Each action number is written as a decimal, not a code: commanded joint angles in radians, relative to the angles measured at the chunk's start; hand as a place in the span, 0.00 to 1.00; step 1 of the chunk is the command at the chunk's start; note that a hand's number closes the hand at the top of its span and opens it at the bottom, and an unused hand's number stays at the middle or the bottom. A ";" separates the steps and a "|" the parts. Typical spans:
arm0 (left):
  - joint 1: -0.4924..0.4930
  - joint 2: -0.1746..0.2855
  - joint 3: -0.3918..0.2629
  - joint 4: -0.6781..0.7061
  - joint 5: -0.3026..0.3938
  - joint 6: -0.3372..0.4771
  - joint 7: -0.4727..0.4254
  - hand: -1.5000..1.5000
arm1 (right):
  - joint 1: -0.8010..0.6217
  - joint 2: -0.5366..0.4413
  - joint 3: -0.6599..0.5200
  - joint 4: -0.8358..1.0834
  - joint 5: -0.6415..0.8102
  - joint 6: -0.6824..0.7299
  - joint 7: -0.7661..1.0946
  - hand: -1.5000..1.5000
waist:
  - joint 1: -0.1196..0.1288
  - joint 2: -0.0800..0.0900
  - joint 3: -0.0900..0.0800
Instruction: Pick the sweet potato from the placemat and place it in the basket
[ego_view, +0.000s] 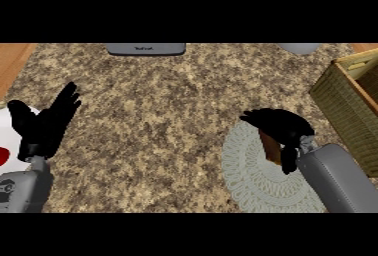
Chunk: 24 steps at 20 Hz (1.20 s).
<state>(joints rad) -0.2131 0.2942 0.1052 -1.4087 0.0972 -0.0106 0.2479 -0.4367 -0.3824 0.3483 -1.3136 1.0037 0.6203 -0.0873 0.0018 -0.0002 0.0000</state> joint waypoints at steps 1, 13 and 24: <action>-0.012 -0.004 0.022 0.019 -0.008 -0.013 -0.019 0.50 | 0.016 -0.009 -0.021 -0.024 0.053 0.027 0.002 0.00 | -0.001 0.000 0.000; 0.010 -0.005 0.061 0.052 -0.004 -0.053 -0.045 0.50 | -0.006 0.042 0.055 0.125 0.232 -0.089 -0.099 1.00 | 0.003 0.001 0.000; -0.010 -0.020 0.046 0.026 -0.023 -0.028 -0.024 0.50 | -0.074 0.276 -0.311 0.164 0.153 -0.183 0.351 1.00 | -0.027 -0.001 0.003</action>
<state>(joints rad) -0.2143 0.2749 0.1483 -1.3834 0.0725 -0.0431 0.2176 -0.4743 -0.2272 0.2254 -1.1671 1.2094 0.4782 0.0205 -0.0024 -0.0050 -0.0026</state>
